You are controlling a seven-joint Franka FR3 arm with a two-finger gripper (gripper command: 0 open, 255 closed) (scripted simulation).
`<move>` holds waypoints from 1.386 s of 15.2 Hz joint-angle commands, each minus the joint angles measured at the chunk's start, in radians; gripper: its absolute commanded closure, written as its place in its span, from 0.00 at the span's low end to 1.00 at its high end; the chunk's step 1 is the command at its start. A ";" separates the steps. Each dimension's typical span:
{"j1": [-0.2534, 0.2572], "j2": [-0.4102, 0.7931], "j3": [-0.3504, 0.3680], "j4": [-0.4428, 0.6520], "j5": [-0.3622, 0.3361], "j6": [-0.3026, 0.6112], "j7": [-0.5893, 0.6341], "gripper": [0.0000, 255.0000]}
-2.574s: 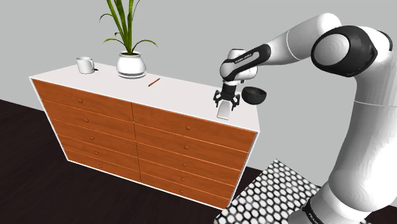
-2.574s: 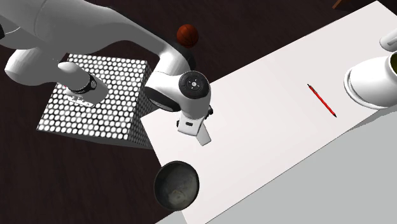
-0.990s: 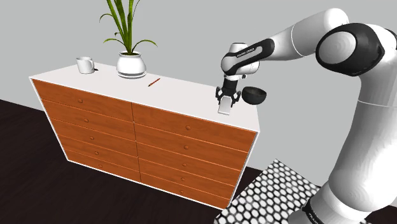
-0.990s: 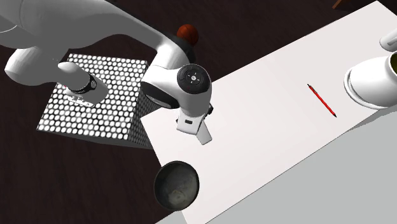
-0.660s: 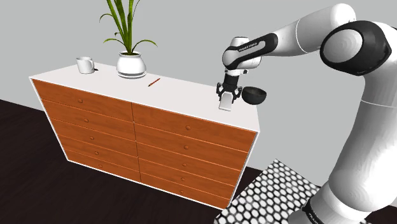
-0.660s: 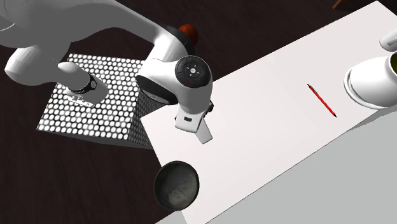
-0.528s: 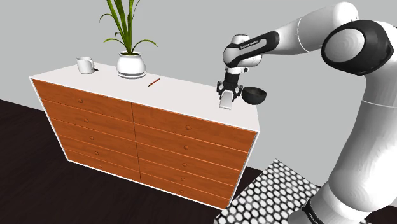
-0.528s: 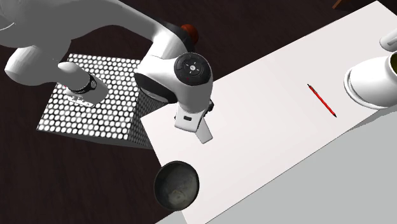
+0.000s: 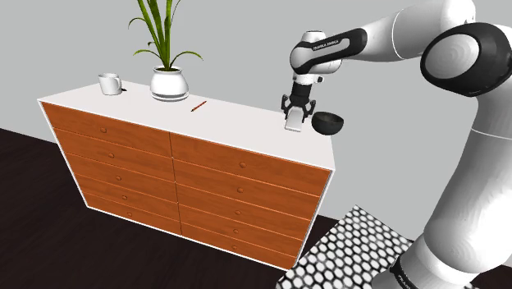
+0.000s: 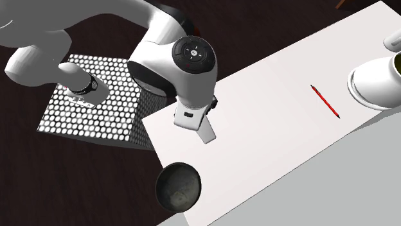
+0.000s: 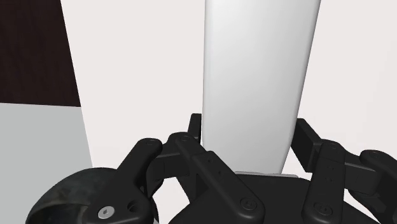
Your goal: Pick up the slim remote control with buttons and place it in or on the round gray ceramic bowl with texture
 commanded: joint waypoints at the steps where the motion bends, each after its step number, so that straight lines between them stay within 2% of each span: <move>1: 0.001 -0.009 0.001 0.013 -0.001 -0.023 0.003 1.00; 11: 0.001 -0.026 0.000 0.117 -0.002 -0.143 0.003 1.00; 21: -0.139 0.081 -0.076 0.270 0.025 -0.191 -0.213 1.00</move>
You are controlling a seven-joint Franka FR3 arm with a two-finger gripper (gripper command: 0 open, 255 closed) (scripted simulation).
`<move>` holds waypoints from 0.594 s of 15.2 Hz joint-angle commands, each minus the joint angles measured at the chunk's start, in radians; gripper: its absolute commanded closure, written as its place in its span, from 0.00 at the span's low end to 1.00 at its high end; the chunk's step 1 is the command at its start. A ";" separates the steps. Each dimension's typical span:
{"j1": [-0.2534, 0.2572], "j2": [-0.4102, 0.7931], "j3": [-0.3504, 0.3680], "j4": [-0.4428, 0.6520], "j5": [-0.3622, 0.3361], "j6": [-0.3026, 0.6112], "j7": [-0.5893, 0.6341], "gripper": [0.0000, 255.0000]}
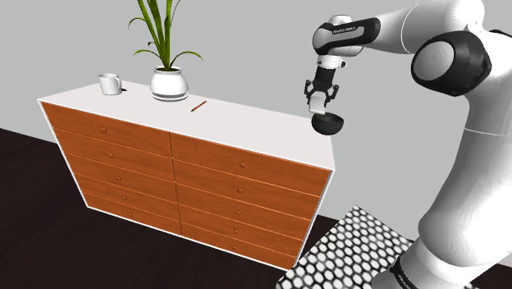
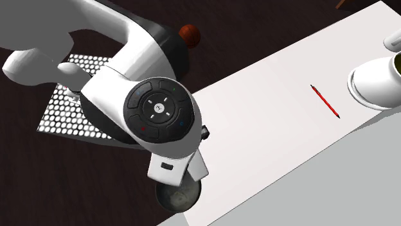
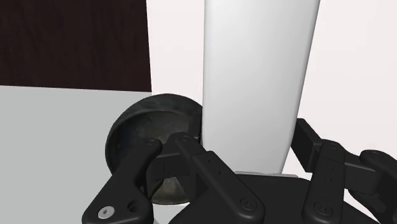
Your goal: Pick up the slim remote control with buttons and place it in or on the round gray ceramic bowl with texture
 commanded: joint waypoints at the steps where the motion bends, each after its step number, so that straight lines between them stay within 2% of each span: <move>1: -0.028 0.036 -0.012 0.057 0.007 -0.021 -0.040 1.00; 9: -0.157 0.214 -0.049 0.328 0.045 -0.117 -0.193 1.00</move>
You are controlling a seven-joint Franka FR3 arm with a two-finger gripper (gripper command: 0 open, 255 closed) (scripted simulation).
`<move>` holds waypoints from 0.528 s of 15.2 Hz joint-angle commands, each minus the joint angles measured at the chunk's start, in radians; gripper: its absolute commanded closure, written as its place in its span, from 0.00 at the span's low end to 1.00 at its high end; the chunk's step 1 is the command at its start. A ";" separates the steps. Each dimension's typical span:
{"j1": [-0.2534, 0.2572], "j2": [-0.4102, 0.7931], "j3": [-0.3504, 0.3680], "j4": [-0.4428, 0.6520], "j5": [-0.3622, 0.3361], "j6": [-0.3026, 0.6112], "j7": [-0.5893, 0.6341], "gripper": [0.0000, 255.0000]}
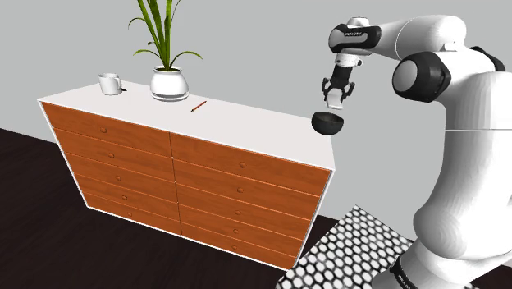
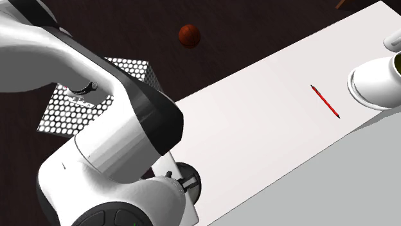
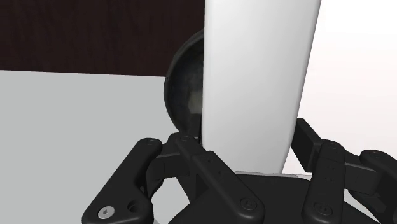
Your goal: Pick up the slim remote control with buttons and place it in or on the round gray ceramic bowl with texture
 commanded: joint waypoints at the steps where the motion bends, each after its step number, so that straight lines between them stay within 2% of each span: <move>1: -0.012 0.019 -0.002 0.011 0.004 0.008 -0.014 1.00; 8: -0.006 0.012 -0.001 -0.094 0.004 0.107 -0.016 1.00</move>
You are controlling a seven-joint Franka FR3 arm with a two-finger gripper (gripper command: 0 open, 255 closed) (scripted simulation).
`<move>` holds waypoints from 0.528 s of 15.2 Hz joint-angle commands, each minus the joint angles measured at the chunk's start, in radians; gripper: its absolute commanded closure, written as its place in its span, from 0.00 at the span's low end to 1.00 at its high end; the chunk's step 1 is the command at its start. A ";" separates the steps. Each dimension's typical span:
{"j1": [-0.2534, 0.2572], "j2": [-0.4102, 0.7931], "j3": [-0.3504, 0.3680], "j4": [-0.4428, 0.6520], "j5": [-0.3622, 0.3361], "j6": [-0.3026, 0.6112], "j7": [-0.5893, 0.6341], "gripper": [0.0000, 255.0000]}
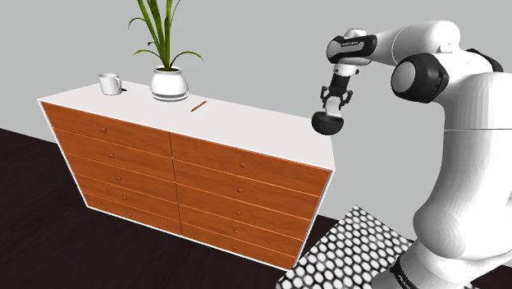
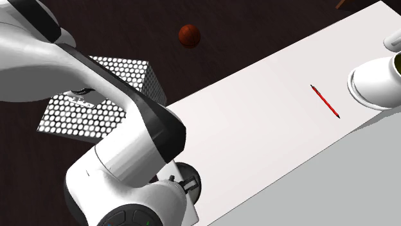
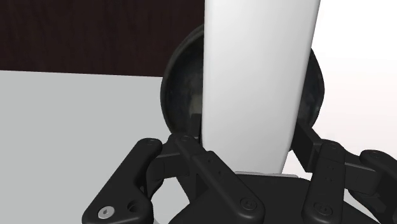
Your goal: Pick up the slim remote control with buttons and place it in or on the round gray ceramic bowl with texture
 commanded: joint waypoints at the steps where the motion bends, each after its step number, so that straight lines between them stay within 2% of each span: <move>1: 0.001 -0.002 0.000 -0.029 0.000 0.028 -0.001 1.00; 5: 0.003 0.004 0.001 -0.085 0.002 0.089 -0.003 1.00; 8: 0.003 0.004 0.001 -0.085 0.002 0.089 -0.003 1.00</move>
